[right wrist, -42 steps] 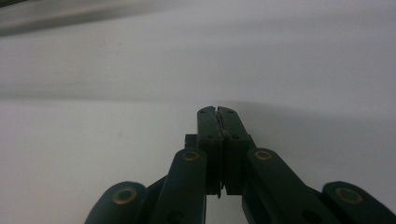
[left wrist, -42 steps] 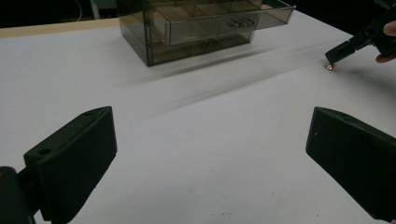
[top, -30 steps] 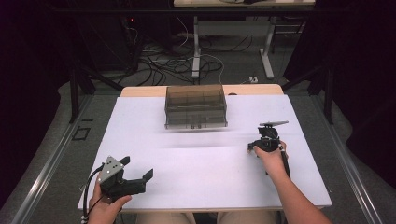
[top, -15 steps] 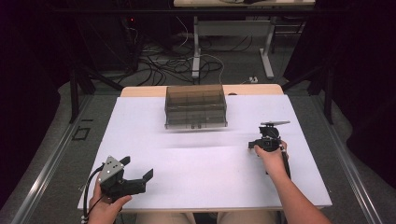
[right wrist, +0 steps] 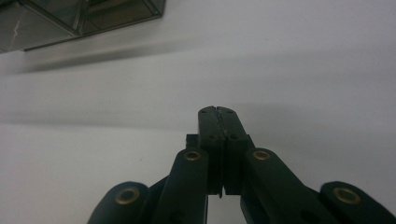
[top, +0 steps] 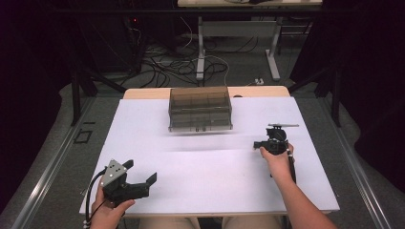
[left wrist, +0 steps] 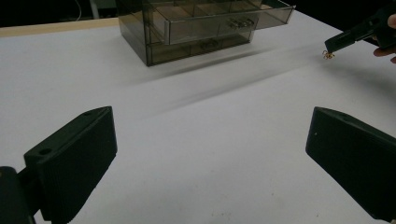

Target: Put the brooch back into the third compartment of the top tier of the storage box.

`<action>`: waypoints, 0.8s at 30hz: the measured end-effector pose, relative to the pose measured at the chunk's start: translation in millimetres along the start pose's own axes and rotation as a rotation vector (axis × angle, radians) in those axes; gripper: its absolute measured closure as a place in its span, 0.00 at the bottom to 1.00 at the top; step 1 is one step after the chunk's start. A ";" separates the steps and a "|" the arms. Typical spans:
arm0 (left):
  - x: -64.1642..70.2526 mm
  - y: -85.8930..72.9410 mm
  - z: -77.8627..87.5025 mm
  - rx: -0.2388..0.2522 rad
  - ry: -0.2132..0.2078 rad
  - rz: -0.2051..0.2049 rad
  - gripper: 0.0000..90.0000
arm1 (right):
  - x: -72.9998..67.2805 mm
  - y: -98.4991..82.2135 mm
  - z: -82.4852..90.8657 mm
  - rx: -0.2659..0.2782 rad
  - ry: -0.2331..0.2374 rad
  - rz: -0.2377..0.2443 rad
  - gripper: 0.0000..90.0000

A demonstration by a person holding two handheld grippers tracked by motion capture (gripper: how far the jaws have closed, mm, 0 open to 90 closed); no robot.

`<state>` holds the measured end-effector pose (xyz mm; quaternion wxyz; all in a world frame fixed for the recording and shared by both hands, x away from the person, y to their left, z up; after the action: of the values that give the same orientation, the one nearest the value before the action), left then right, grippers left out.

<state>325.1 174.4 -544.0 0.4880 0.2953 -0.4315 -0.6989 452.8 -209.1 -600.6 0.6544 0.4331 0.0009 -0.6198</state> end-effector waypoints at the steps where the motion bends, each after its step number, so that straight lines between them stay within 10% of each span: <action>1: 0.0 -0.1 0.0 0.000 0.000 0.000 0.02 | -1.5 3.0 1.1 0.022 0.009 0.007 1.00; 24: 0.1 0.5 0.1 0.002 0.000 0.001 0.02 | -29.1 29.7 22.1 0.077 0.073 0.044 1.00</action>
<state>325.1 174.3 -543.5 0.4879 0.2956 -0.4323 -0.6984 458.3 -202.3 -554.4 0.6503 0.4801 -0.0087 -0.5887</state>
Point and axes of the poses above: each handheld gripper's, and its own axes: z roughly backward along the jaws, y roughly out of its top, x roughly to its right, the point moved 10 cm from there along -z, roughly forward along the jaws, and after that the axes turned 13 degrees about y, right-handed, at the moved point
